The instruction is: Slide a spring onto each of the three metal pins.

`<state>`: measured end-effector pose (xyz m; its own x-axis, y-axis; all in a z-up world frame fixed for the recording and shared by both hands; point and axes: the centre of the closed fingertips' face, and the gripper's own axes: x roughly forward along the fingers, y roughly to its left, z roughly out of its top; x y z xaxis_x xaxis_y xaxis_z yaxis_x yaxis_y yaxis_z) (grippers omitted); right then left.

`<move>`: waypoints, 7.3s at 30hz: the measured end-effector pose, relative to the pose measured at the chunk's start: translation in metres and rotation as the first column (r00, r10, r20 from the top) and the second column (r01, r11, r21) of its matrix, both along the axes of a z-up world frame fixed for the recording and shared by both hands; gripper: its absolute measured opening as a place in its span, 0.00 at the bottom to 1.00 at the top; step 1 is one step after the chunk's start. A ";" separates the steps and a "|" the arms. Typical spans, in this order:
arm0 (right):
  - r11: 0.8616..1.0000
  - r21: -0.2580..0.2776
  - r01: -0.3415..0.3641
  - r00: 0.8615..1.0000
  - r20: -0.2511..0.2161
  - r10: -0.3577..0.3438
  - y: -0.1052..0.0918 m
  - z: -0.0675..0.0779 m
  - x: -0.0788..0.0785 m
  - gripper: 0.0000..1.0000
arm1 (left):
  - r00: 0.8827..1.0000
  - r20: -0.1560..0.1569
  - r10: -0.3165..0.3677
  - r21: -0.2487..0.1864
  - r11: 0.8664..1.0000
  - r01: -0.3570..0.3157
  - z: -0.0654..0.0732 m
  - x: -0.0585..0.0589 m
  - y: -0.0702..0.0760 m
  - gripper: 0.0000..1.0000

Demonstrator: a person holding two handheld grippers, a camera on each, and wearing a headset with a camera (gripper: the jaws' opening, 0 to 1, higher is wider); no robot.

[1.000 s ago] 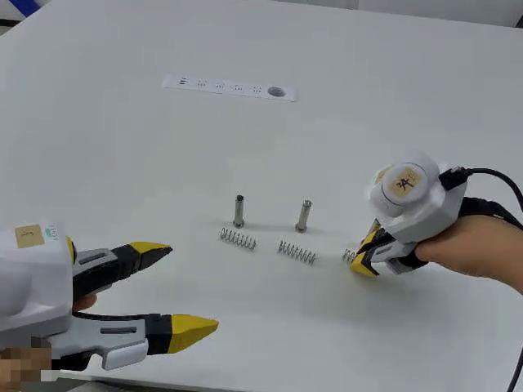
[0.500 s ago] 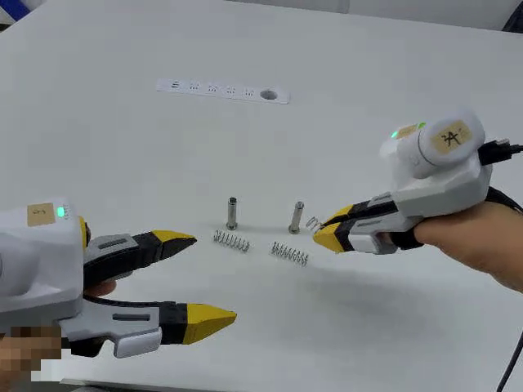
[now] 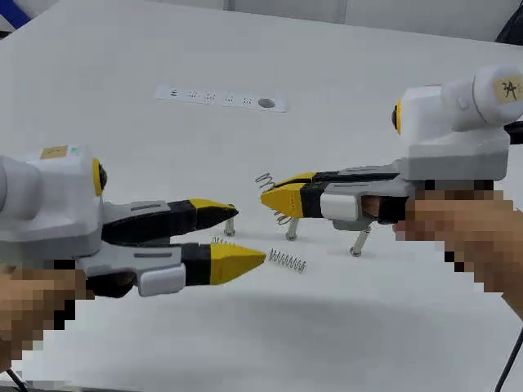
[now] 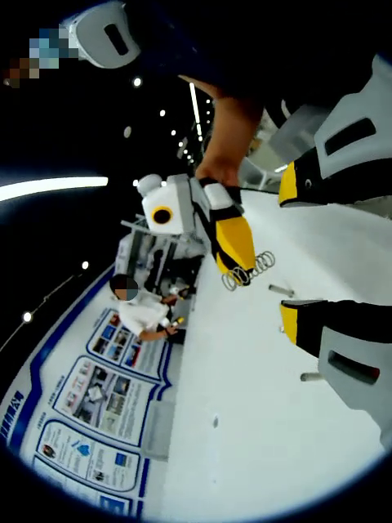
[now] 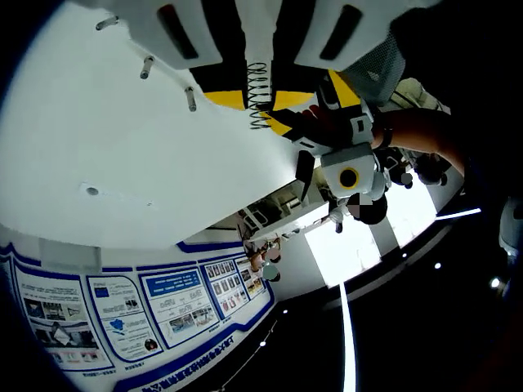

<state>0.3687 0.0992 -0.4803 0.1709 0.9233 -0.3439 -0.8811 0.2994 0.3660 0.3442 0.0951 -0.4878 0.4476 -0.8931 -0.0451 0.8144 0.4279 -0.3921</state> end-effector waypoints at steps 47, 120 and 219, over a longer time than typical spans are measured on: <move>0.930 -0.250 -0.271 0.953 0.068 0.296 -0.004 -0.023 -0.059 0.12 | 0.917 0.165 -0.362 0.561 0.800 0.214 -0.036 -0.032 -0.031 0.10; 0.779 -0.588 -0.219 0.925 0.129 0.358 -0.064 -0.048 -0.024 0.12 | 0.977 0.065 -0.203 0.596 0.793 0.125 -0.082 -0.032 0.015 0.44; 0.558 -0.827 -0.077 0.954 0.100 0.281 -0.116 -0.118 0.067 0.19 | 0.996 0.084 0.031 0.518 0.853 -0.070 -0.081 -0.023 0.052 0.64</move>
